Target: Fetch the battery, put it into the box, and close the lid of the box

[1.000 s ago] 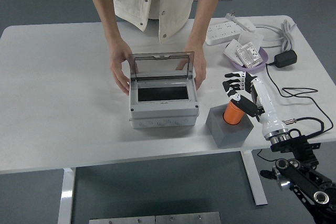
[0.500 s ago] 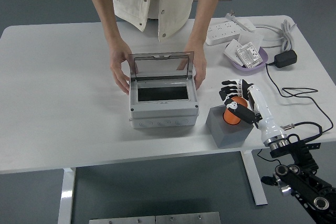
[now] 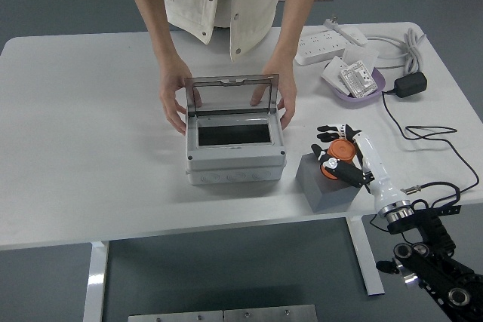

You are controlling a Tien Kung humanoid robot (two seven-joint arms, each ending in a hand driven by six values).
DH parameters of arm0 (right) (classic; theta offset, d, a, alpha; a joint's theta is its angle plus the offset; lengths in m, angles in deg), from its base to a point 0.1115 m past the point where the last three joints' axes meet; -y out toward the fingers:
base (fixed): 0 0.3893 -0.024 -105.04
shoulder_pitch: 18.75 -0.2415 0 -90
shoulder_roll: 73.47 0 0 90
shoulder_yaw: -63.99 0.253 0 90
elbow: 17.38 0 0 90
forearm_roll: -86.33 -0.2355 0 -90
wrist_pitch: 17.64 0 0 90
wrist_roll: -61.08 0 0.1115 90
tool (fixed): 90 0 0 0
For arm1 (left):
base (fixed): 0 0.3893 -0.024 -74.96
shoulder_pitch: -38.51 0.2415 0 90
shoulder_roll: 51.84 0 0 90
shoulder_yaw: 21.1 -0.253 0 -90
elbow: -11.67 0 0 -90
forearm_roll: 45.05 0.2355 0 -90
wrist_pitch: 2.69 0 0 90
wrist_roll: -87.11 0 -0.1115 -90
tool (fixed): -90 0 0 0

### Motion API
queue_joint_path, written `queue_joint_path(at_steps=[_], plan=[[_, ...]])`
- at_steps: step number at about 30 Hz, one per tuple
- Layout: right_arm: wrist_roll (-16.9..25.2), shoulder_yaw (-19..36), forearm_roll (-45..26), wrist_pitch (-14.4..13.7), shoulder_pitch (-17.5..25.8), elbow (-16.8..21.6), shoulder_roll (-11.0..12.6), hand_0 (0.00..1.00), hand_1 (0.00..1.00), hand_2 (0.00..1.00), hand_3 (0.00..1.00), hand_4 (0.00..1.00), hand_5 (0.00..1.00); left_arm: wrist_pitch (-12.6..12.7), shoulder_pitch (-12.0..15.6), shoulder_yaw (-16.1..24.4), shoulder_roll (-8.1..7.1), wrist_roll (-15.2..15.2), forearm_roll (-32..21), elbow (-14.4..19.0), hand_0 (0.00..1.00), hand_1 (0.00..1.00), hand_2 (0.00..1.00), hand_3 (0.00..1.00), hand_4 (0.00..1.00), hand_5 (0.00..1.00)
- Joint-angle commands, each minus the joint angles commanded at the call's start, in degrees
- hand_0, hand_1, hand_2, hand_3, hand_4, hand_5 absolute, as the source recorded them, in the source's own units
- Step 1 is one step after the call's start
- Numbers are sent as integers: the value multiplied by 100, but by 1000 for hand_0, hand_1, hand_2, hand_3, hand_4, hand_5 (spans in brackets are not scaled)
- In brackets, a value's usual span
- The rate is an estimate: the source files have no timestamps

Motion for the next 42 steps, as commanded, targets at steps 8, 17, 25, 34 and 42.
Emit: queue_joint_path(at_steps=[8,17,25,34,42], plan=[[-8,-108,5,-48,-22,-2,4,517,616,570,658,676,227,0,-16,-53,4,-8,-51,0,594,755,588,505,67,2],[-41,-185,-58,-96,-35,-48,2,433,444,423,535,400,171,4,-11,-34,-1,-12,-33,0,593,755,588,504,66,2],[-99,-192,-14,-152,-28,-70,1,285,323,318,371,2,2,12,-2,-16,-2,-23,-19,0,592,755,587,505,65,2],[-101,-201,-28,-216,-41,-105,-15,238,280,277,278,2,2,48,11,-53,-3,-62,-77,0,590,755,588,504,65,2],[-136,-242,80,-258,-113,-74,2,243,283,282,276,2,2,69,14,-41,-2,-78,-56,0,590,755,588,507,67,2]])
